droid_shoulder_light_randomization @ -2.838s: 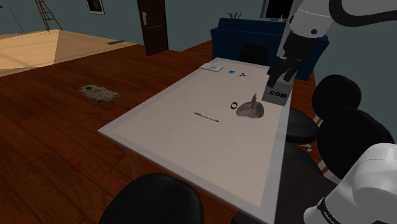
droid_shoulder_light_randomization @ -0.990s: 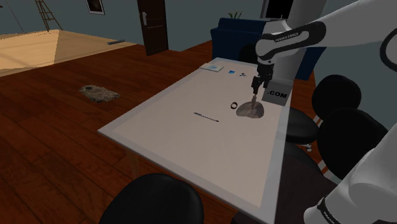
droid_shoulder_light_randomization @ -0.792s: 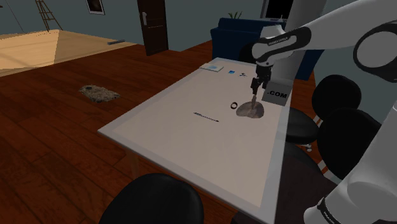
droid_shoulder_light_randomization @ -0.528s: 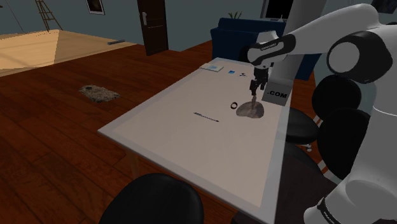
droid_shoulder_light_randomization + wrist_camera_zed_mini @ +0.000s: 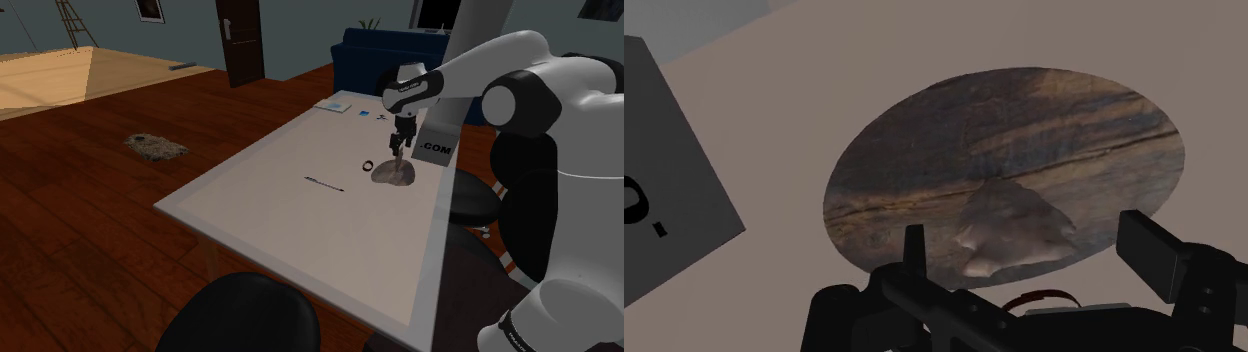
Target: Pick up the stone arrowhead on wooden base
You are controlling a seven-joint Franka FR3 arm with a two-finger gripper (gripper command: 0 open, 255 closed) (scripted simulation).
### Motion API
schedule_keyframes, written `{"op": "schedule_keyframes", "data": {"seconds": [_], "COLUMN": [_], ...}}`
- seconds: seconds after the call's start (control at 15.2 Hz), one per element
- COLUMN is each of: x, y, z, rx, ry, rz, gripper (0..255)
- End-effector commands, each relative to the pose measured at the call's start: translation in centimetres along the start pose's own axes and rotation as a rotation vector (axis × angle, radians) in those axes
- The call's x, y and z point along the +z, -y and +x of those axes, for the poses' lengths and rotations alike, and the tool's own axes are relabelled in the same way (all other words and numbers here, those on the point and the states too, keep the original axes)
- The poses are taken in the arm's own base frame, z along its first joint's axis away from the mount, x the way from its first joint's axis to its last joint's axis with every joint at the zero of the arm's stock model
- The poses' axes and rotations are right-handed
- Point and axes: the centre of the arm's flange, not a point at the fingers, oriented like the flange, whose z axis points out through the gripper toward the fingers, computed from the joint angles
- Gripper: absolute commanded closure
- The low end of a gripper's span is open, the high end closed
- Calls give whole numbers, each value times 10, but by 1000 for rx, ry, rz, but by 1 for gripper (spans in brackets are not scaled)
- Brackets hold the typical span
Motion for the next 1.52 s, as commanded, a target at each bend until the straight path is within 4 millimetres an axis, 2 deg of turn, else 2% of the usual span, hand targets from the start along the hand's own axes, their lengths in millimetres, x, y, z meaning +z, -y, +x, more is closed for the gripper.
{"op": "schedule_keyframes", "data": {"seconds": [0.0, 0.2, 0.26, 0.86, 1.45], "x": [10, 18, 18, 18, -29], "y": [0, 1, 2, 1, -3], "z": [1, 2, 3, 2, -2], "rx": [0, 0, 0, 0, 0], "ry": [0, 0, 0, 0, 0], "rz": [0, 0, 0, 0, 0], "gripper": [0, 0, 255, 255, 255]}}
